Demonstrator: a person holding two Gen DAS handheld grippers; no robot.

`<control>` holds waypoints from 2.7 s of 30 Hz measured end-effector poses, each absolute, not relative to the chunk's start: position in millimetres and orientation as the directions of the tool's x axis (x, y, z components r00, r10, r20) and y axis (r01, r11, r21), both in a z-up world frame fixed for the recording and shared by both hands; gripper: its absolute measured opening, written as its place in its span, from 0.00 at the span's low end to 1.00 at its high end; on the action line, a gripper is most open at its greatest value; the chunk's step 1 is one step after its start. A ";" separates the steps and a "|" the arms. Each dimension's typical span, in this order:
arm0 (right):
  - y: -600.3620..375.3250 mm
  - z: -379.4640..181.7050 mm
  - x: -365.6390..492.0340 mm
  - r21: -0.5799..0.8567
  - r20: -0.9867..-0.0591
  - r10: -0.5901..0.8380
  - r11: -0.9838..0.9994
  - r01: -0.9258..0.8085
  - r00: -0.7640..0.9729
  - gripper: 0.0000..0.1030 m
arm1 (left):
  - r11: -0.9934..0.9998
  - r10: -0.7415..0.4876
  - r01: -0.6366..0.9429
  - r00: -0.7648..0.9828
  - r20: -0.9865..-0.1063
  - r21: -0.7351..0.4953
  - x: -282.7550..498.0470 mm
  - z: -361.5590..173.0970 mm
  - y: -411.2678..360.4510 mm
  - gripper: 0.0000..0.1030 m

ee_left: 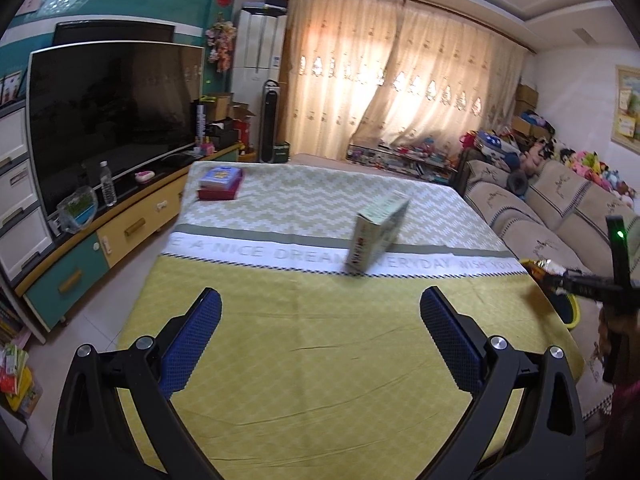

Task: Collect trash
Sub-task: 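Carry the snack wrapper over the bin and open the right gripper, then grasp the green-and-white box with the left gripper, then carry the green-and-white box over the bin and open the left gripper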

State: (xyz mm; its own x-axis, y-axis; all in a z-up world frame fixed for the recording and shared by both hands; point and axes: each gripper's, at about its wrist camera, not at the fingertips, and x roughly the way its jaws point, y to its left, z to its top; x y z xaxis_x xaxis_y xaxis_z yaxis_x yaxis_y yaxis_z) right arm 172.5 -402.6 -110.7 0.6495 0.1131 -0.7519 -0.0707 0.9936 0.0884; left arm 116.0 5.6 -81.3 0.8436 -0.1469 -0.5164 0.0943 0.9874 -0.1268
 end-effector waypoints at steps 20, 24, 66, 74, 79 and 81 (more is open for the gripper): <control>-529.0 -155.1 206.2 0.027 -0.863 -0.091 0.974 0.224 0.497 0.49 | 0.983 -0.183 0.153 0.816 -0.548 -0.101 137.1 -81.0 -35.5 0.95; -520.9 -140.4 191.0 0.034 -0.833 -0.092 0.976 0.216 0.545 0.52 | 0.980 -0.201 0.169 0.804 -0.559 -0.110 143.0 -85.1 -39.4 0.95; -440.5 -120.6 160.6 0.244 -0.721 0.157 0.969 0.035 0.675 0.57 | 0.941 -0.274 0.331 0.638 -0.720 -0.065 338.8 -137.0 -88.5 0.45; -442.0 -120.1 155.0 0.246 -0.717 0.157 0.968 0.037 0.679 0.57 | 0.947 -0.264 0.316 0.665 -0.699 -0.057 328.6 -130.3 -93.2 0.30; -447.4 -116.2 146.3 0.237 -0.711 0.138 0.970 0.050 0.689 0.57 | 0.933 -0.287 0.360 0.690 -0.665 -0.029 300.7 -108.6 -111.8 0.30; -452.3 -114.3 139.8 0.230 -0.708 0.123 0.971 0.062 0.695 0.57 | 0.915 -0.315 0.403 0.690 -0.651 -0.016 284.4 -96.1 -125.8 0.30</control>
